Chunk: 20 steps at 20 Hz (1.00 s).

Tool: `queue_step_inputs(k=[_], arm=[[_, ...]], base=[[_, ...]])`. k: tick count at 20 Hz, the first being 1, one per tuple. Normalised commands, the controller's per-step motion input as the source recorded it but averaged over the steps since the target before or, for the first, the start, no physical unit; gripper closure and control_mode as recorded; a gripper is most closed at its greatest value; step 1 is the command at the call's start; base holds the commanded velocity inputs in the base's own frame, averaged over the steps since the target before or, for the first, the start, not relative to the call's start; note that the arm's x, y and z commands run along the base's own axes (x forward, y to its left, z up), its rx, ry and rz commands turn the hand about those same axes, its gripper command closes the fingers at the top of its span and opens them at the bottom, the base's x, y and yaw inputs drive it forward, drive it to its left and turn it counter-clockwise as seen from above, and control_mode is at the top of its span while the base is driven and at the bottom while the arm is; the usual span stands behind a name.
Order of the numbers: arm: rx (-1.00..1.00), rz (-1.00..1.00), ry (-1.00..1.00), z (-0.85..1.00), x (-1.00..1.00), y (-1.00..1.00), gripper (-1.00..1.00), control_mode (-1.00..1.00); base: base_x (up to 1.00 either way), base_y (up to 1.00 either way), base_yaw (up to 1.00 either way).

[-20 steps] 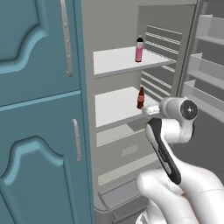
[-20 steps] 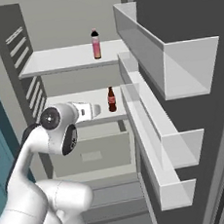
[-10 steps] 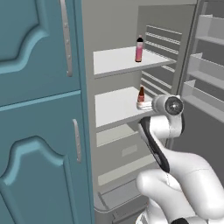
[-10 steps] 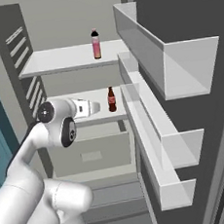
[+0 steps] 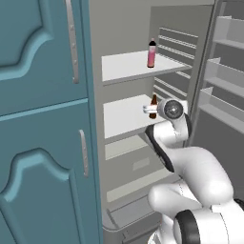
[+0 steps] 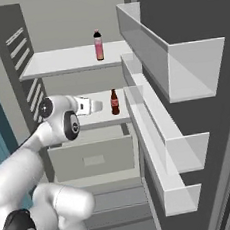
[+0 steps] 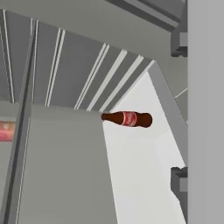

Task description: Open the fridge, grab two sodas, and place both sodas inside the bowl with ice on the dining counter.

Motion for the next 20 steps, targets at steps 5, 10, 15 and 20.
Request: queue_step_inputs(k=[5, 10, 15, 20], arm=[[0.0, -0.04, 0.0, -0.11, 0.33, 0.05, -1.0, -1.0], [0.0, -0.02, 0.0, -0.12, 0.38, 0.06, -1.0, -1.0], [0.01, -0.01, 0.0, -0.1, 0.44, 0.04, -1.0, -1.0], [0.02, 0.0, 0.0, -0.08, 0.38, 0.0, -1.0, -1.0]], base=[[0.0, 0.0, 0.0], [0.0, 0.0, 0.0], [0.0, 0.0, 0.0], [0.0, 0.0, 0.0]])
